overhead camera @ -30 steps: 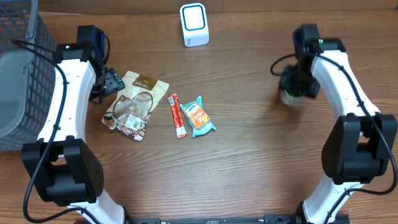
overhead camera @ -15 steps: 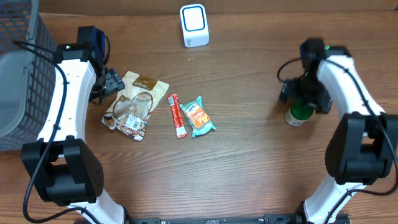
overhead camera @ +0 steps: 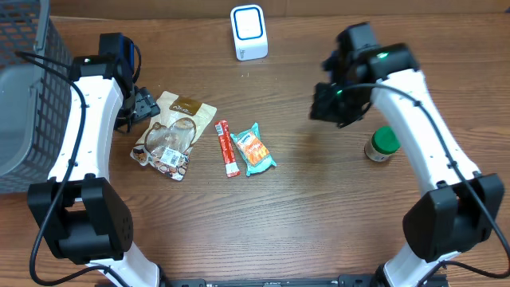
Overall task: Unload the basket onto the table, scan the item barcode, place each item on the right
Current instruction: 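Move the right gripper to the orange Kleenex pack and grasp it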
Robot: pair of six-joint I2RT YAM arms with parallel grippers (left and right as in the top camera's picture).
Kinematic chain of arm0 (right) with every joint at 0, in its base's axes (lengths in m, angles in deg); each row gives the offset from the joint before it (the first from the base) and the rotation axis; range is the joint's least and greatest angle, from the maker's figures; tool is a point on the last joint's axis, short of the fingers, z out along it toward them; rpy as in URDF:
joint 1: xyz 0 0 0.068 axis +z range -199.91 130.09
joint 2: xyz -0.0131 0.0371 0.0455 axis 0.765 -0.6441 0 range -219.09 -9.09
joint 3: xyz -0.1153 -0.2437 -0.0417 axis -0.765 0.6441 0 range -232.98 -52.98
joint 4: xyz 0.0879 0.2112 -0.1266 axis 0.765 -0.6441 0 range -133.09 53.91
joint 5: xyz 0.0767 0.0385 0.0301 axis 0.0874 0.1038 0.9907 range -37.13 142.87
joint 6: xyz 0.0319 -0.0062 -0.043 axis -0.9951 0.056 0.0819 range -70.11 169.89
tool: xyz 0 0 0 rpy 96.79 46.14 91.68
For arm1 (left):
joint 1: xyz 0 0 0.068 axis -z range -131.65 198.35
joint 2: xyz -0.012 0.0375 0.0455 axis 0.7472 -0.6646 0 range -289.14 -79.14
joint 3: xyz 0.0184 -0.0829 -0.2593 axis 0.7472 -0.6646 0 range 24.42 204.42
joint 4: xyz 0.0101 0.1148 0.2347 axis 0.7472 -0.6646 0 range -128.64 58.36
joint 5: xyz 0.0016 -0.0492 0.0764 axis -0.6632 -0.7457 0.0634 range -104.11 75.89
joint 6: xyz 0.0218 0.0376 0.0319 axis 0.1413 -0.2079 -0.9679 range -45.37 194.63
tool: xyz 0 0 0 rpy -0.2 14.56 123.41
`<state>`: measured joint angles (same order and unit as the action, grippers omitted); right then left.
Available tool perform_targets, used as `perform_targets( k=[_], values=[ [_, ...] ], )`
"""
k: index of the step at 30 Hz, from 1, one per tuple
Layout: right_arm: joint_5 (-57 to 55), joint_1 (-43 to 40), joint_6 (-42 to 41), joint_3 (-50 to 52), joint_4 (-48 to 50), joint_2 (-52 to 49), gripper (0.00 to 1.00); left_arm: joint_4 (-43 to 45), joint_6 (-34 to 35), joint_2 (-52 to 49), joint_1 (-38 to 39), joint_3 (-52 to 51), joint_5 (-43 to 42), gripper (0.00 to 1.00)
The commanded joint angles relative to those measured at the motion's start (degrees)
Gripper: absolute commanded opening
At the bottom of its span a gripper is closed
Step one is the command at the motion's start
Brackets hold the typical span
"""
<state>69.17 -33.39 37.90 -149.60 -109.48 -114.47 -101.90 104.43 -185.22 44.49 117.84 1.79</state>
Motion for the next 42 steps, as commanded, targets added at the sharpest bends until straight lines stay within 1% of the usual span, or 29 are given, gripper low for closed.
perform_targets(
  k=[1, 5, 6, 9, 12, 27, 37, 42],
  values=[
    [1.14, 4.17, 0.46, 3.54, 3.34, 0.26, 0.27, 0.04, -0.02, 0.46, 0.13, 1.03, 0.61, 1.0],
    [1.16, 8.24, 0.02, 8.68, 11.04, 0.15, 0.3, 0.04, -0.04, 0.46, 0.13, 1.03, 0.61, 1.0],
    [1.11, 9.99, 0.04, 11.54, 15.3, 0.15, 0.33, 0.04, -0.02, 0.46, 0.13, 1.03, 0.61, 1.0],
    [-1.36, 12.17, 0.04, 16.02, 22.8, -0.11, 0.34, 0.04, -0.04, 0.46, 0.13, 1.03, 0.61, 1.0],
    [-2.54, 12.92, 0.04, 19.08, 27.69, -0.17, 0.34, 0.02, -0.04, 0.46, 0.13, 1.03, 0.61, 1.0],
    [-0.76, 14.97, -0.44, 28.76, 40.24, -0.17, 0.34, 0.02, -0.04, 0.46, 0.13, 1.03, 0.61, 1.0],
    [-0.74, 15.67, -0.66, 29.11, 41.94, -0.17, 0.35, 0.04, -0.02, 0.46, 0.13, 1.03, 0.61, 1.0],
    [-0.74, 15.67, -1.53, 29.11, 44.52, -0.17, 0.38, 0.04, -0.04, 0.46, 0.13, 1.03, 0.61, 1.0]
  ],
)
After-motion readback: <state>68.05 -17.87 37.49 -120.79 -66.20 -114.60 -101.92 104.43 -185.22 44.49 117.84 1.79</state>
